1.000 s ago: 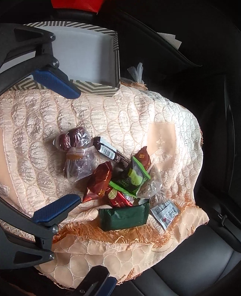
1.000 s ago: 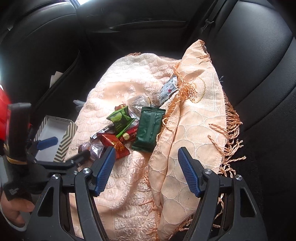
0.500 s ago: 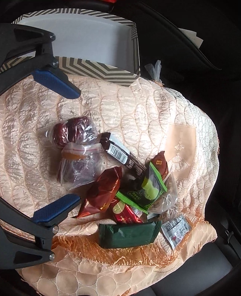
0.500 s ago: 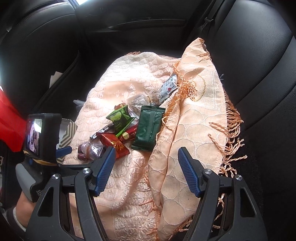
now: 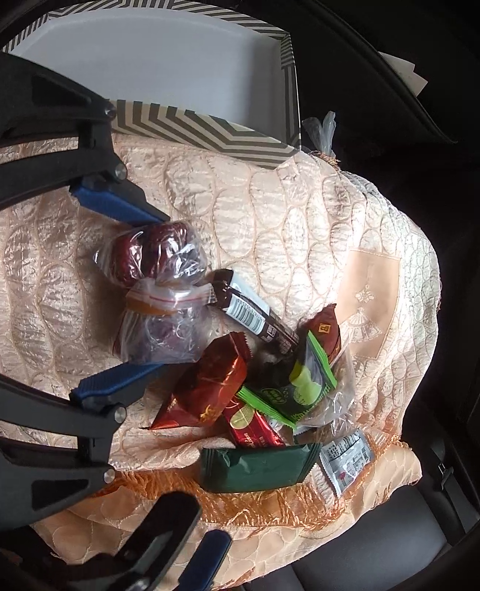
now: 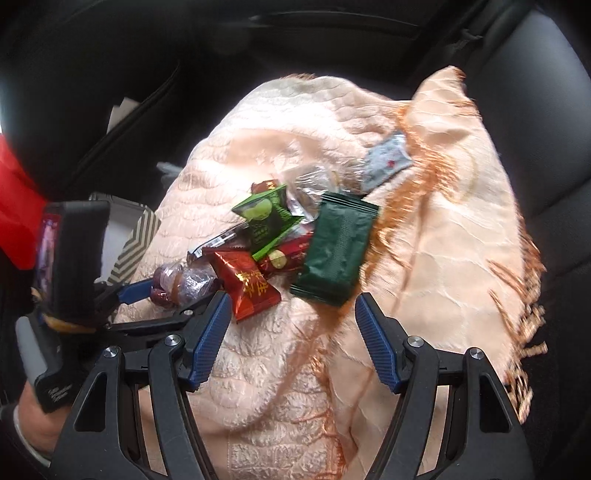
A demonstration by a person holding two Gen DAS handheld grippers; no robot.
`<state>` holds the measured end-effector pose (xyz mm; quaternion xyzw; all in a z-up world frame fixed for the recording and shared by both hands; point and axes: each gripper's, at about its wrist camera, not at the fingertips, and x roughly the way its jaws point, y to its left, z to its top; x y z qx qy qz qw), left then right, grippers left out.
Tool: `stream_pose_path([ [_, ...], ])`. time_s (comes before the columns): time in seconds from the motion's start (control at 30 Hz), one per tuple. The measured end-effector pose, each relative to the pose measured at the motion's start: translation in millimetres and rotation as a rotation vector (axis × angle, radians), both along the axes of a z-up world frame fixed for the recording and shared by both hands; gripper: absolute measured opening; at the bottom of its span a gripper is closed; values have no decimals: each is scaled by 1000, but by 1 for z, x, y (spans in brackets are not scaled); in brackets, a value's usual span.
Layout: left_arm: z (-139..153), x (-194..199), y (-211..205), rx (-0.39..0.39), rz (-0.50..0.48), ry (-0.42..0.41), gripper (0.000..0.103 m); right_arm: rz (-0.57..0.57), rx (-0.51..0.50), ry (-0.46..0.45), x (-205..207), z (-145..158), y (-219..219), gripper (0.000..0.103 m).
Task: Organize snacks
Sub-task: 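Grasp the clear bag of red dates with left tool while right tool grasps red candy, then carry the date bag with left tool over the white tray while right tool carries the candy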
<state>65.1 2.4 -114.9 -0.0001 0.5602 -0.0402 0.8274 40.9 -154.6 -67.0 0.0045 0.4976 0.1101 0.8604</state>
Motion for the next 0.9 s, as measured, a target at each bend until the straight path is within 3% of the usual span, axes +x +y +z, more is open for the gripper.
stream_pose_path([
  [0.07, 1, -3, 3, 7, -3, -1, 72, 38, -15, 36, 13, -9, 9, 70],
  [0.27, 4, -16, 9, 10, -20, 9, 72, 113, 76, 149, 39, -34, 24, 70],
  [0.53, 6, -28, 14, 5, -16, 14, 72, 197, -21, 161, 48, -53, 52, 70],
  [0.57, 6, -29, 14, 7, -16, 15, 72, 203, -28, 167, 50, -57, 53, 67],
  [0.6, 7, -31, 14, 7, -14, 15, 72, 204, -25, 168, 50, -59, 53, 43],
  [0.63, 8, -32, 14, 8, -13, 14, 72, 211, -4, 173, 49, -60, 53, 31],
  [0.77, 14, -38, 16, 23, -8, -8, 72, 223, -52, 140, 35, -55, 55, 28],
  [0.9, 26, -43, 19, 23, -3, -35, 72, 208, -31, 96, 22, -40, 52, 28],
])
